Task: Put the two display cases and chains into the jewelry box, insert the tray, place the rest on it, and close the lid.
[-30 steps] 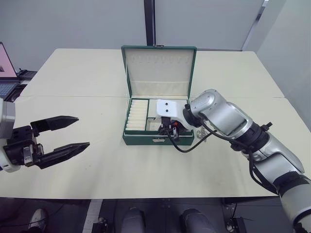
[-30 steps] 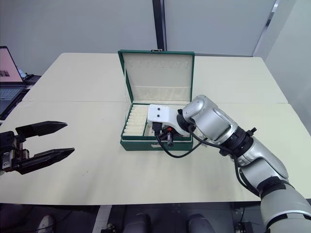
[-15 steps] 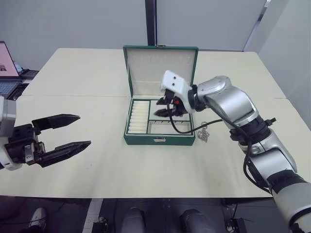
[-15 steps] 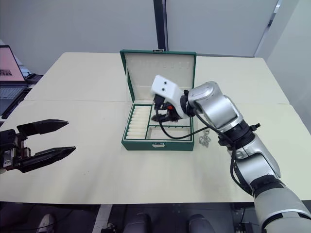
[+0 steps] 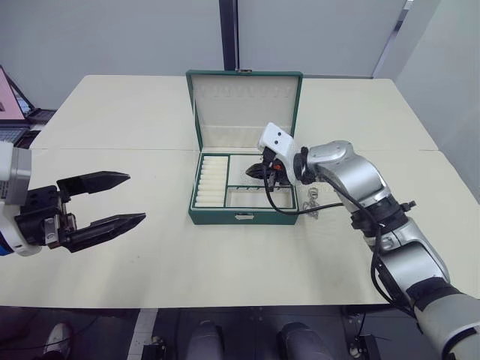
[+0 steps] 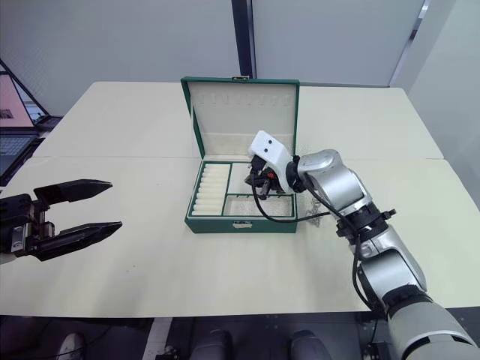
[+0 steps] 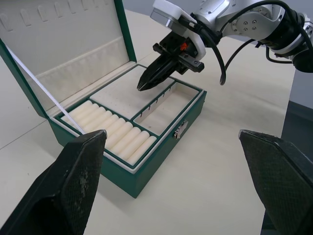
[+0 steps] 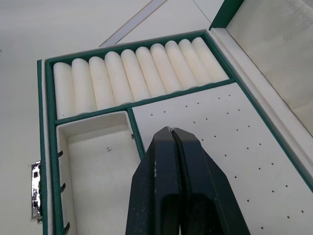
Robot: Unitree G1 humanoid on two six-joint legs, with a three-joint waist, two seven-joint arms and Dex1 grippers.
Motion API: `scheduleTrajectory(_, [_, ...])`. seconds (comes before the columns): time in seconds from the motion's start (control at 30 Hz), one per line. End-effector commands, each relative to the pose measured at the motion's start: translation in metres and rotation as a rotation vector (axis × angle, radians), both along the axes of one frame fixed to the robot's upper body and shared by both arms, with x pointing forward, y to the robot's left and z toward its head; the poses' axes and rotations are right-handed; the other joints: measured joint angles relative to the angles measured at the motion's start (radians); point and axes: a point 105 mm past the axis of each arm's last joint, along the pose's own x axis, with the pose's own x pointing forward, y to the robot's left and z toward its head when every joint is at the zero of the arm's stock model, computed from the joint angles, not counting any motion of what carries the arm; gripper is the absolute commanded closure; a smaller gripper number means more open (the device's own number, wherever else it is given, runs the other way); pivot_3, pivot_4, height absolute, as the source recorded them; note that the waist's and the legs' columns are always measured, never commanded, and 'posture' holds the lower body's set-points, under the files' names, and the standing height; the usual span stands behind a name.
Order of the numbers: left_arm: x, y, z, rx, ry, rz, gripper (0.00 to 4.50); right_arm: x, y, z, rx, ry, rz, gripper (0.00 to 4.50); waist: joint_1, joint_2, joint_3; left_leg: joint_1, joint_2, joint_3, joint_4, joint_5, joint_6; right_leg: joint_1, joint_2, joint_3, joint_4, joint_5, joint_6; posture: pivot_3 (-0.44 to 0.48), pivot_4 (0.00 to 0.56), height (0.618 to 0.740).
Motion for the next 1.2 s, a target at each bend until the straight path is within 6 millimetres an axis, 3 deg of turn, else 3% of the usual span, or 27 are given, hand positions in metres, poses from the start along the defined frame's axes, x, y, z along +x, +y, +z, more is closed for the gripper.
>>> scheduleTrajectory(0.03, [-0.002,-0.002,0.006,0.008,-0.017,-0.019,0.0,0.004,0.001,0.002,0.016,-0.043,-0.008,4.45,0.0,0.0,0.0,0.0,0.0,0.0,0.0,0.0,0.0,0.0,0.0,0.0,0.0,0.0,0.0,0.0,0.15,0.74])
scheduleTrajectory(0.4, [-0.002,-0.003,0.005,0.007,-0.016,-0.018,0.0,0.011,-0.004,-0.02,-0.048,-0.027,-0.033,4.45,0.0,0.0,0.0,0.0,0.0,0.0,0.0,0.0,-0.001,0.0,0.0,0.0,0.0,0.0,0.0,0.0,0.15,0.74])
scheduleTrajectory(0.63, [-0.002,-0.003,0.004,0.008,-0.013,-0.019,0.0,0.01,-0.003,-0.022,-0.054,-0.023,-0.023,4.45,0.0,0.0,0.0,0.0,0.0,0.0,0.0,0.0,0.0,0.002,0.0,0.0,0.0,0.0,0.0,0.0,0.15,0.74])
scheduleTrajectory(0.73, [0.0,-0.006,0.004,0.004,-0.015,-0.033,0.0,0.011,-0.005,-0.007,-0.024,-0.059,-0.035,4.45,0.0,0.0,0.0,0.0,0.0,0.0,0.0,0.0,0.0,0.002,0.0,0.0,0.0,0.0,0.0,0.0,0.15,0.74])
scheduleTrajectory(0.83, [0.002,-0.01,0.006,-0.008,-0.02,-0.055,0.0,0.007,-0.019,0.021,0.018,-0.116,-0.059,4.45,0.003,0.0,0.0,0.0,0.0,0.0,0.0,0.0,0.0,0.002,0.0,-0.001,0.0,0.0,0.0,0.0,0.15,0.74])
scheduleTrajectory(0.9, [0.003,-0.011,0.005,-0.007,-0.011,-0.067,0.0,-0.006,-0.04,0.039,0.048,-0.122,-0.075,4.45,0.011,0.0,0.001,-0.001,0.0,0.0,0.0,0.0,-0.001,0.002,0.0,-0.001,-0.001,0.0,0.0,0.0,0.15,0.74])
scheduleTrajectory(1.0, [0.005,-0.01,0.003,0.0,-0.001,-0.074,0.0,-0.031,-0.062,0.046,0.04,-0.11,-0.08,4.45,0.025,0.0,0.0,-0.002,0.0,-0.001,0.0,0.0,-0.001,0.002,-0.001,-0.002,-0.002,0.0,0.0,0.0,0.15,0.74])
scheduleTrajectory(1.2, [0.011,-0.016,-0.003,-0.034,0.016,-0.121,0.0,-0.09,-0.108,0.019,-0.011,-0.021,-0.172,4.45,0.032,-0.001,0.001,-0.001,-0.001,0.0,-0.001,0.0,0.0,0.002,0.0,0.0,-0.002,0.0,0.0,0.0,0.15,0.74])
